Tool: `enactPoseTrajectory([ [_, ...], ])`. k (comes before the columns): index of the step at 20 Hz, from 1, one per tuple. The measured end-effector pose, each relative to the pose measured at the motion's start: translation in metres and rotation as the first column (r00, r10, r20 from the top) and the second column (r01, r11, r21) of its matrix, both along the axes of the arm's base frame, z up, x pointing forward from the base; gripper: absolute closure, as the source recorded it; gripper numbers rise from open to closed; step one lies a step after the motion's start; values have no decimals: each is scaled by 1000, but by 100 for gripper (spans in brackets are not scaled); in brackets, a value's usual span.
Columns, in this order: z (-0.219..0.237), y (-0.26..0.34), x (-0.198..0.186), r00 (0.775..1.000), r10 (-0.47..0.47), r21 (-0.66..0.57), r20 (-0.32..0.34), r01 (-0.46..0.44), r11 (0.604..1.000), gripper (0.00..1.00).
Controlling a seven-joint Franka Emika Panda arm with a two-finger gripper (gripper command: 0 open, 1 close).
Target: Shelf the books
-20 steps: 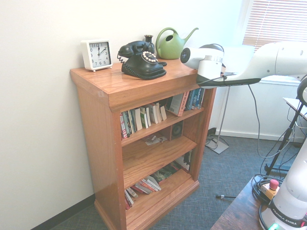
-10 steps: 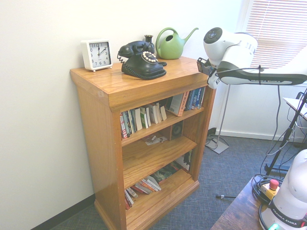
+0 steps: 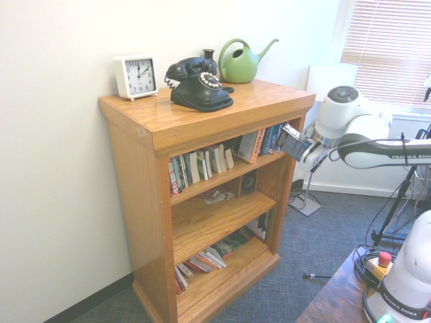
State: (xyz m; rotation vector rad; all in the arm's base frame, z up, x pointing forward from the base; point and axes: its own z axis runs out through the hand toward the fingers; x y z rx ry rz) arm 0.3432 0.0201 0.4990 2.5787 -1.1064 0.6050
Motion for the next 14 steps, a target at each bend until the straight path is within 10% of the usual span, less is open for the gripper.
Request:
enactPoseTrajectory([
  [14, -68, -24, 94, 996, 72, 99, 47, -76, 992, 100],
])
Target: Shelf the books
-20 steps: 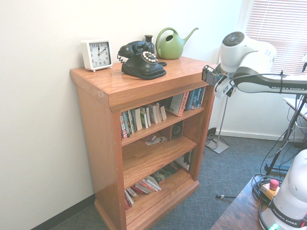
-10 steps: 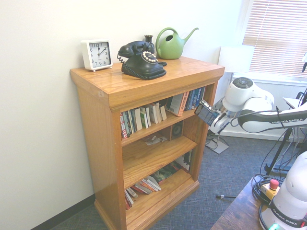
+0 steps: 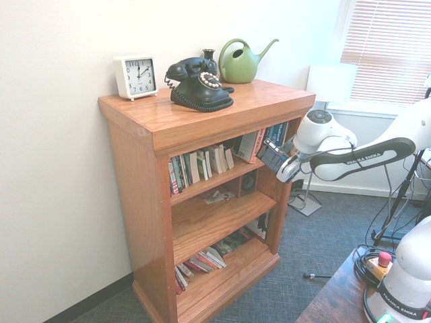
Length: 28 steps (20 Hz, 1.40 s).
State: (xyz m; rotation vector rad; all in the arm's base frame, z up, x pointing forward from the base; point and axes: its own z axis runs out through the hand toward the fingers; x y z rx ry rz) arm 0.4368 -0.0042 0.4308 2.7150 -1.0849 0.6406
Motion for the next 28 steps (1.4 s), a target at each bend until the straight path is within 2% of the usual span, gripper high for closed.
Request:
enactPoseTrajectory([
  [9, -16, 6, 64, 999, 44, 18, -18, -43, 999, 100],
  [13, -13, 12, 86, 998, 57, 12, 0, -57, 998, 100],
  [28, -17, 19, 137, 998, 65, -2, 22, -65, 998, 100],
])
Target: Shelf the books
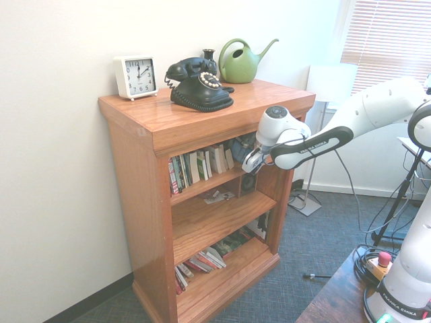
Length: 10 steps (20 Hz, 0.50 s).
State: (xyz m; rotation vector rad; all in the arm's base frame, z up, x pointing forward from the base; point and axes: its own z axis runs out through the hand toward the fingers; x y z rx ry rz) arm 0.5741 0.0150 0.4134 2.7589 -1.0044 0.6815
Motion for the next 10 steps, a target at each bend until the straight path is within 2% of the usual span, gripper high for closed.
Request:
enactPoseTrajectory([
  [10, -14, 3, 11, 1000, 9, -17, -13, -9, 1000, 100],
])
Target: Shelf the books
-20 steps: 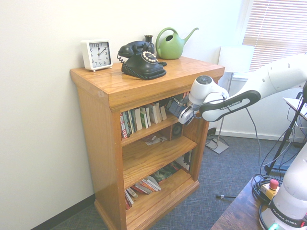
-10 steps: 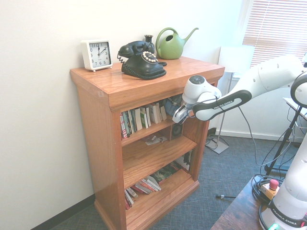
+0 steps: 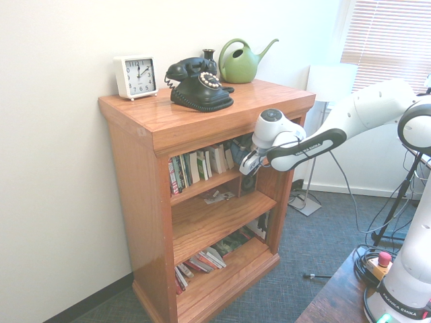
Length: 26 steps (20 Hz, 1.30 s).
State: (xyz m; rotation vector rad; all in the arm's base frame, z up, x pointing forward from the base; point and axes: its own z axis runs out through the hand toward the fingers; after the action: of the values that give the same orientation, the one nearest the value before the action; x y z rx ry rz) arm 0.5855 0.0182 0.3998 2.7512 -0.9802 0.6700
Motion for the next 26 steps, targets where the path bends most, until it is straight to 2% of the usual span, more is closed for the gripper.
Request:
enactPoseTrajectory([
  [4, -1, 3, 0, 1000, 1, -3, 2, -1, 1000, 100],
  [5, -1, 2, 0, 1000, 1, -6, 2, -1, 1000, 0],
  [20, 5, 25, 16, 999, 14, -18, 33, -13, 1000, 0],
  [26, 8, 20, 0, 999, 15, -28, 31, -14, 1000, 0],
])
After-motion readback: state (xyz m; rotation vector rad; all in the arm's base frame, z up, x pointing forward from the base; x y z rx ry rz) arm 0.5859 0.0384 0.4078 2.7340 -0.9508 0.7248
